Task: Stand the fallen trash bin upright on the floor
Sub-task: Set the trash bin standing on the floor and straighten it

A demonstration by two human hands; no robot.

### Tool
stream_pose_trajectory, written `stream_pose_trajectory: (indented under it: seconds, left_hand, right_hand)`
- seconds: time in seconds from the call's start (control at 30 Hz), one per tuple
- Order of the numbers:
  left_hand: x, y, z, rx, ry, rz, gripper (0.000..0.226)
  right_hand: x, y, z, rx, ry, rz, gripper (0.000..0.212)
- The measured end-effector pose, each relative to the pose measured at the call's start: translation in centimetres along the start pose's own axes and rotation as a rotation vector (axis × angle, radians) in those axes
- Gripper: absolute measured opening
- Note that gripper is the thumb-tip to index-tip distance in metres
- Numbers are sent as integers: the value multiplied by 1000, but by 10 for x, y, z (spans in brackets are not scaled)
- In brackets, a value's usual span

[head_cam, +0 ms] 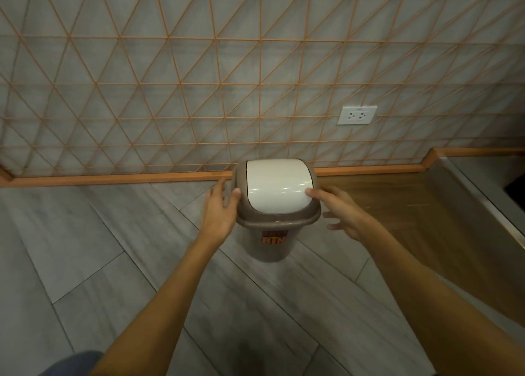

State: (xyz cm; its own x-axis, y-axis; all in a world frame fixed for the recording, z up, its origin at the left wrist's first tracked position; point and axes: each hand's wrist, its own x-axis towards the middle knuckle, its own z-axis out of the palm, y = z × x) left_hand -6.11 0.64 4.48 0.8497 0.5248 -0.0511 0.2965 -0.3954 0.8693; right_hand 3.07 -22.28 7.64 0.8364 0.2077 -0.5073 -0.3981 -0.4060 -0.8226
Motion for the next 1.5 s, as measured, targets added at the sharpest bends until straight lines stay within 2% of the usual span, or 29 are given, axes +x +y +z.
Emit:
stream_pose_trajectory:
  seconds: [0.13, 0.23, 0.33, 0.43, 0.53, 0.9, 0.97, 1.3, 1.5]
  left_hand:
    - [-26, 4, 13, -17, -107, 187, 89]
    - [-24, -13, 24, -14, -167, 261, 109]
    - [-21, -20, 26, -1, -149, 259, 109]
    - [-20, -23, 28, 20, -106, 283, 104]
    - [-16, -26, 31, 13, -101, 293, 102]
    - [13, -20, 36, 57, -59, 332, 100]
    - [49, -45, 57, 61, -38, 337, 100]
    - [90, -28, 64, 10, -9, 379, 101]
    - [122, -30, 66, 72, -2, 395, 105]
  right_hand:
    - [2, -2, -3, -240, -35, -341, 113]
    - [0, 5, 3, -536, -101, -527, 121]
    - [1, 17, 14, -647, -112, -537, 119]
    - [7, 24, 23, -666, 8, -576, 114]
    - [15, 26, 24, -709, 55, -597, 111]
    - [36, 7, 24, -625, 107, -627, 110]
    - [84, 11, 35, -597, 90, -651, 112]
    - [107, -23, 28, -538, 56, -657, 111]
    - [126, -36, 31, -487, 36, -641, 110]
